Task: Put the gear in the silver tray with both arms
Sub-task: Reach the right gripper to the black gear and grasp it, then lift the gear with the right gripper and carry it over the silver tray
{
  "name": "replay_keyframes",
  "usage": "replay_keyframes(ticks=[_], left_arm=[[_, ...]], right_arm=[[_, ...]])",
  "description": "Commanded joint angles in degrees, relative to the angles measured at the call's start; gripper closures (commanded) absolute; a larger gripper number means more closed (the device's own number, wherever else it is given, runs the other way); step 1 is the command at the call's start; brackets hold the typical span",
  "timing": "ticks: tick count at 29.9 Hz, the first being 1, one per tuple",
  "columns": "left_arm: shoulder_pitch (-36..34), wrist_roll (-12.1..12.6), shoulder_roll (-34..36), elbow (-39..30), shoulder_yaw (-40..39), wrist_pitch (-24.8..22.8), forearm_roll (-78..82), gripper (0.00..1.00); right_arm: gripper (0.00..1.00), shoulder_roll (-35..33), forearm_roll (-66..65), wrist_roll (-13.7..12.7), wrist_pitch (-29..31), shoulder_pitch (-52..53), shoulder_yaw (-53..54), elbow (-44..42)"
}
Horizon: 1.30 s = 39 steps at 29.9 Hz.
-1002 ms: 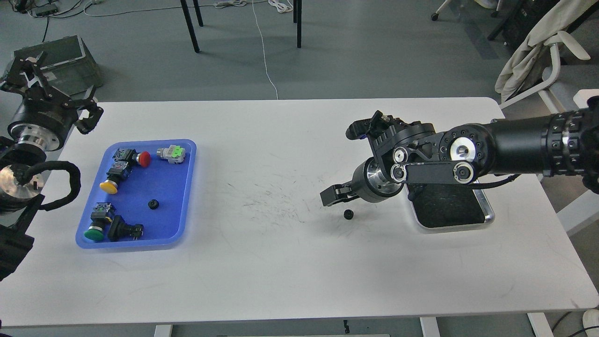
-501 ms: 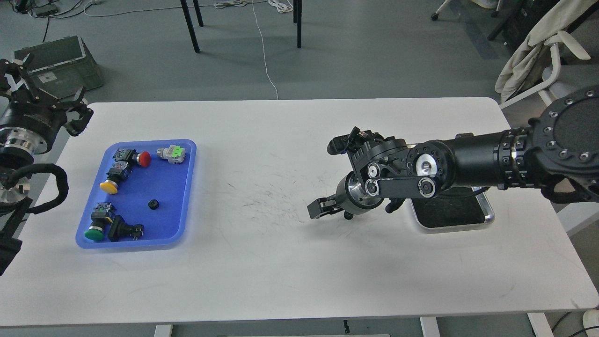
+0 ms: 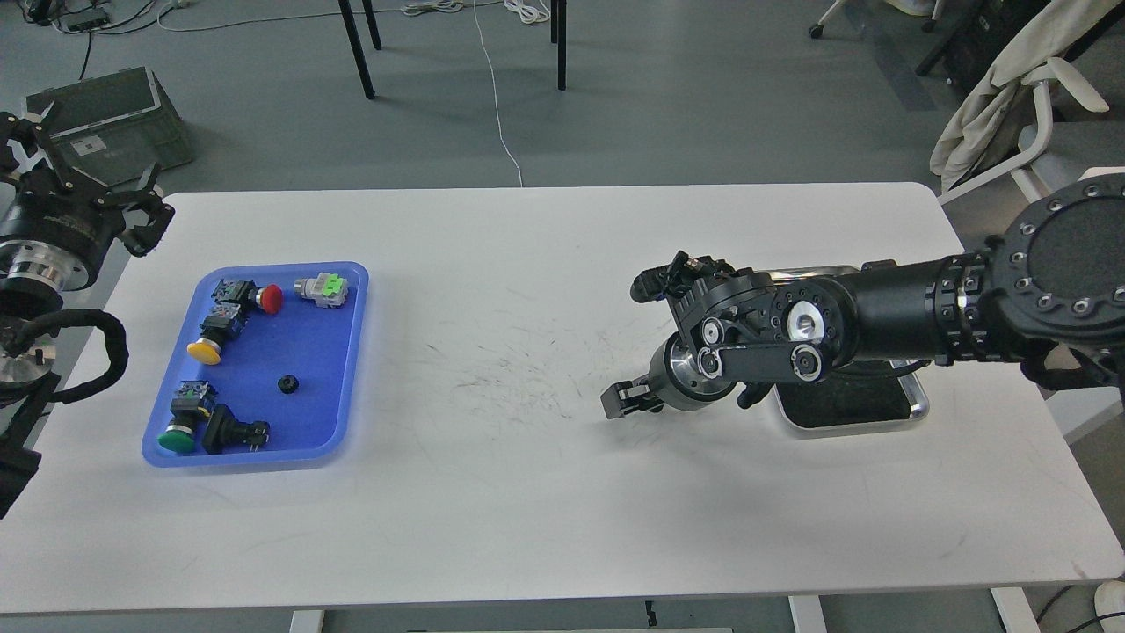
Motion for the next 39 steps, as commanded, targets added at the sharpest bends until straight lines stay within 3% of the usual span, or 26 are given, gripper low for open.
replay_keyframes(ticks=[1, 8, 13, 15, 17, 29, 34, 39], left_arm=[[0.00, -0.01, 0.00, 0.00, 0.00, 0.00, 0.00, 0.02], [0.18, -0.10, 0.09, 0.00, 0.00, 0.00, 0.00, 0.02], [0.35, -0.10, 0.17, 0.00, 0.00, 0.00, 0.09, 0.02], [0.35, -0.10, 0.26, 0.00, 0.00, 0.00, 0.09, 0.02], [0.35, -0.10, 0.35, 0.00, 0.00, 0.09, 0.09, 0.02], [0.35, -0.10, 0.61, 0.52, 0.00, 0.09, 0.09, 0.02], [0.35, -0.10, 0.61, 1.32, -0.09, 0.00, 0.00, 0.02], [0.35, -0.10, 0.44, 1.32, 0.00, 0.09, 0.00, 0.02]], right_arm=[[0.23, 0.00, -0.02, -0.05, 0.00, -0.15, 0.00, -0.07], [0.40, 0.00, 0.07, -0.05, 0.08, -0.15, -0.18, 0.02], [0.64, 0.00, 0.07, -0.05, 0.96, 0.28, -1.85, -0.07], [0.85, 0.00, 0.07, 0.03, 1.58, 0.29, -1.94, -0.07], [0.97, 0.00, 0.07, 0.12, 1.75, 0.29, -2.02, -0.24], [0.99, -2.54, 0.07, 0.38, 1.75, 6.60, 2.01, -1.47], [0.99, -11.32, -0.10, 0.74, 1.84, 12.32, 4.92, -0.69], [0.99, -24.33, -2.64, 1.09, 0.62, 9.00, 4.66, 0.55]])
